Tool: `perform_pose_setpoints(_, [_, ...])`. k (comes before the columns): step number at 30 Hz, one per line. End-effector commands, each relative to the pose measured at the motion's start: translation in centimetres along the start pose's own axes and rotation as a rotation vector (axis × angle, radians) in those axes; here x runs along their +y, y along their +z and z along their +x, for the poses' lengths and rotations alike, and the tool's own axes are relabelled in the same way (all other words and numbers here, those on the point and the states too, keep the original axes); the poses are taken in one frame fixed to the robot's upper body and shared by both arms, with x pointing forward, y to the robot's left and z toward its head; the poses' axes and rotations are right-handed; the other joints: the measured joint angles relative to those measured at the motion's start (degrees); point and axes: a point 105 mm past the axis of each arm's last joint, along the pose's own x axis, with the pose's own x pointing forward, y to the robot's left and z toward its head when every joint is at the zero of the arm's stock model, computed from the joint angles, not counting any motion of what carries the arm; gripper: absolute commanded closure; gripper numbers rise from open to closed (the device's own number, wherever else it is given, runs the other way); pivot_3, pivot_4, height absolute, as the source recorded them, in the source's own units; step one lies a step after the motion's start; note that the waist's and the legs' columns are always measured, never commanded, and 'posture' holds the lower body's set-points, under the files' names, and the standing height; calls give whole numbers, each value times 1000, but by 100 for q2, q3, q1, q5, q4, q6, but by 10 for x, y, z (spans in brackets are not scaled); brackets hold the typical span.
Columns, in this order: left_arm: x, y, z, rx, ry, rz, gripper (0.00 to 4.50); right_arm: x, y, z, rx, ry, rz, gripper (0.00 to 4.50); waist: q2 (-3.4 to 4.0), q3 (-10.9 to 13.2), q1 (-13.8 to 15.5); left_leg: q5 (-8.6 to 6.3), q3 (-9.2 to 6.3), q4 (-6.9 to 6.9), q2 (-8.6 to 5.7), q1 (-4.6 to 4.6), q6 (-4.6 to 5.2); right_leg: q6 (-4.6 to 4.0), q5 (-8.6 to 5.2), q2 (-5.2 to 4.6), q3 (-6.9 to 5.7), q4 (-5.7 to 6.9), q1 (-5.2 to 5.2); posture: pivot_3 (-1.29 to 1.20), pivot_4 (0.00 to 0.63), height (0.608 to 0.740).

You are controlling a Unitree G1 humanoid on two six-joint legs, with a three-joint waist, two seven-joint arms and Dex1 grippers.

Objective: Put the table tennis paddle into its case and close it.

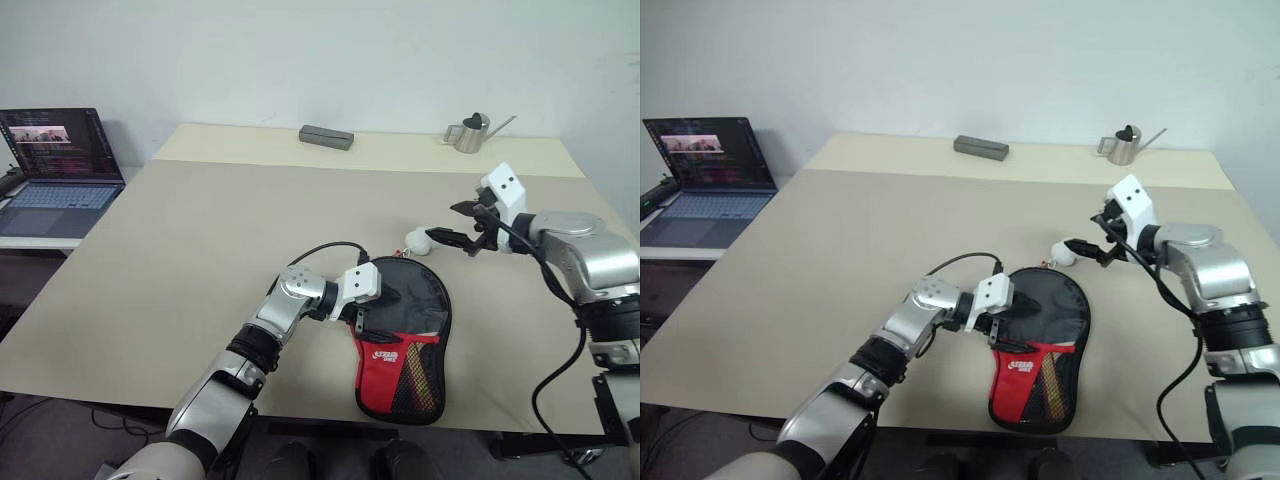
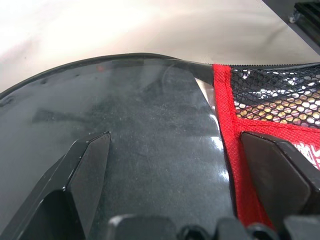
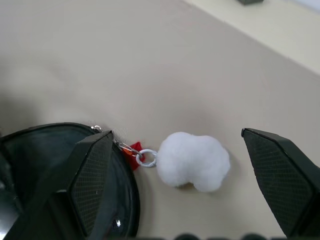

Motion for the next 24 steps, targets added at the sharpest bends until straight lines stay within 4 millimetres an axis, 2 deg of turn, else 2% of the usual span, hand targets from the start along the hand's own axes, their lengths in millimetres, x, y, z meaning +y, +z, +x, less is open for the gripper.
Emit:
perform_pose_setpoints(1, [-13,-20,5,62,-32,-51,23,-2,16,11,-41,3,-17,0,1,0,-1,0,0,0,0,0,0,0,0,0,0,1,-1,0,150,740])
perform_pose_setpoints(7, [-12,-19,6,61,-30,-46,23,-19,11,39,-24,-95,106,0,5,-3,-1,1,3,0,0,4,0,-1,0,-1,1,5,0,0,150,740])
perform_pose_setpoints(16, [-14,-18,10,58,-40,-36,23,-38,-17,48,66,-211,140,0,7,-4,-1,0,6,-1,-2,4,0,-2,0,-7,3,5,-1,0,150,740])
perform_pose_setpoints(19, [-14,-17,10,58,-38,-35,23,-37,-24,49,88,-202,176,0,8,-5,-5,0,8,-1,-2,4,0,-1,0,-7,5,5,-1,0,150,740])
perform_pose_setpoints(24, [-15,-18,10,59,-38,-36,23,-23,-31,57,104,-131,241,0,21,-12,-9,0,8,-1,-1,5,0,-2,0,-7,5,6,-1,0,150,740])
